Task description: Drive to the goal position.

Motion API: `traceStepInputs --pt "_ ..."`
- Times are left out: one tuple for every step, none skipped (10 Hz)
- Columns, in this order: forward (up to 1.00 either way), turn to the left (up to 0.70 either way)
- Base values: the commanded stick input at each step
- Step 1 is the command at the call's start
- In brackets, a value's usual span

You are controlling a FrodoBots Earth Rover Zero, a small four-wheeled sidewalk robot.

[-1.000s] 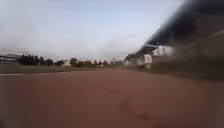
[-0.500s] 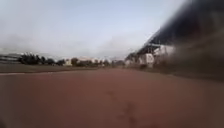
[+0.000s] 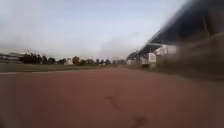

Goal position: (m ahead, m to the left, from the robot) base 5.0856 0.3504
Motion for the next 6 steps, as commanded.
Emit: traceStepInputs --pt "0.7 0.0" --pt "0.7 0.0" --pt "0.7 0.0" --pt "0.7 0.0" --pt "0.7 0.0" --pt "0.7 0.0"
